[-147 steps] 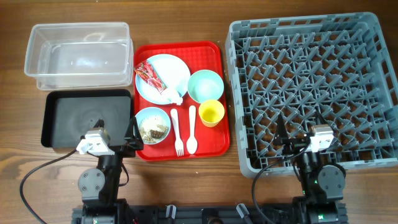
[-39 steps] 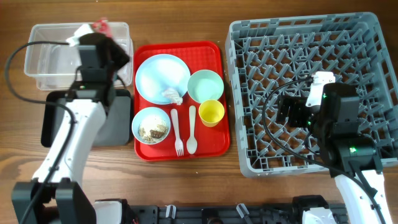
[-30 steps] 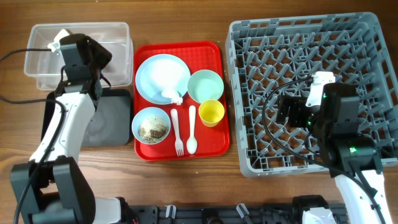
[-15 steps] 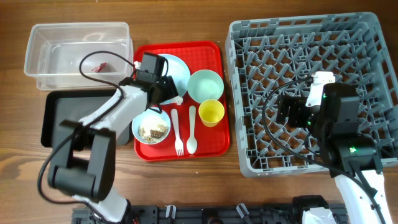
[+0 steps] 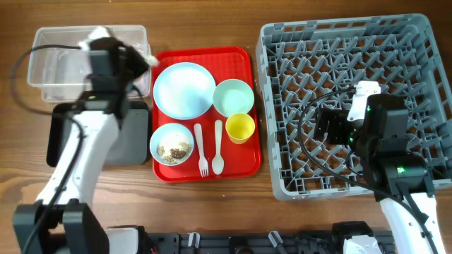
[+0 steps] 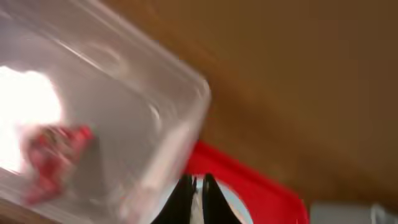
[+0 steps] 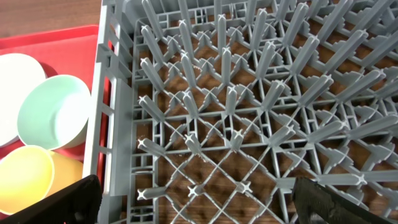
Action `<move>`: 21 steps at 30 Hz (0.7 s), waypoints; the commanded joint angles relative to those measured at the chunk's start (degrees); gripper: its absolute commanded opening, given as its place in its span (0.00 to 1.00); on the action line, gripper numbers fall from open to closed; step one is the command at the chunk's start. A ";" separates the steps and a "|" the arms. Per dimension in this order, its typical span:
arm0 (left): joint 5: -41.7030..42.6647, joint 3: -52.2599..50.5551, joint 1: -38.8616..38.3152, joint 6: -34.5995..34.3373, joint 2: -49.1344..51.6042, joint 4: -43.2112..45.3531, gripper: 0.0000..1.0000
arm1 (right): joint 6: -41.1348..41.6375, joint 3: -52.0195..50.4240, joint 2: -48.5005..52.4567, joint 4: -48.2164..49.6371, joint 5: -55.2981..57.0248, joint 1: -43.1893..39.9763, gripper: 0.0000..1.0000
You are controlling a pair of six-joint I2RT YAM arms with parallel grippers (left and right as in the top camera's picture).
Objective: Sort waste into correct bins and load items into the dishwasher rack
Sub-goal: 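Grasp the red wrapper and tissue, drop them into the clear bin, then grasp the light-blue bowl of rice with the left gripper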
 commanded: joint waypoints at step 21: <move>1.95 -0.07 -18.23 1.77 -2.67 -37.77 0.75 | 0.68 1.33 0.11 -0.26 -1.20 -0.17 1.00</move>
